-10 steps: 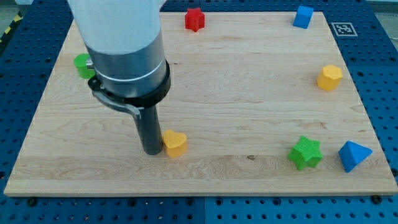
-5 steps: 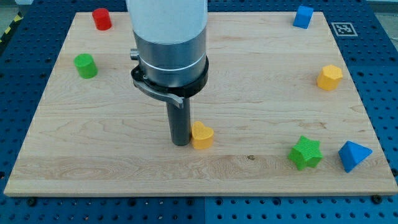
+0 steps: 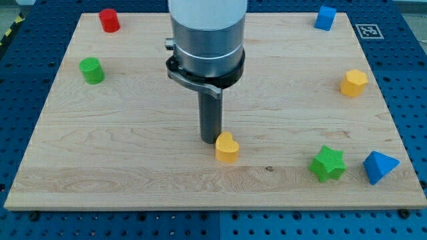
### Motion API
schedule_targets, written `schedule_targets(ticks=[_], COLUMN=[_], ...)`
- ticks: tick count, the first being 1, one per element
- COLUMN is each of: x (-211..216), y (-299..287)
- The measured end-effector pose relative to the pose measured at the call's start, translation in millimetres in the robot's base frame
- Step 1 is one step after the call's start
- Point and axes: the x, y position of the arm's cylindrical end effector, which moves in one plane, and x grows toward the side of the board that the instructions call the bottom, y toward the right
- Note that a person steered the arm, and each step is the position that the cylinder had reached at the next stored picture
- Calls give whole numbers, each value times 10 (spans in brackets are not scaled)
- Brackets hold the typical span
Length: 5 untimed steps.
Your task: Push the yellow heart to the bottom center
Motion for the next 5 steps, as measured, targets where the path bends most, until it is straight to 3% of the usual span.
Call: schedule_targets(ticks=[5], x=[315], y=[-19])
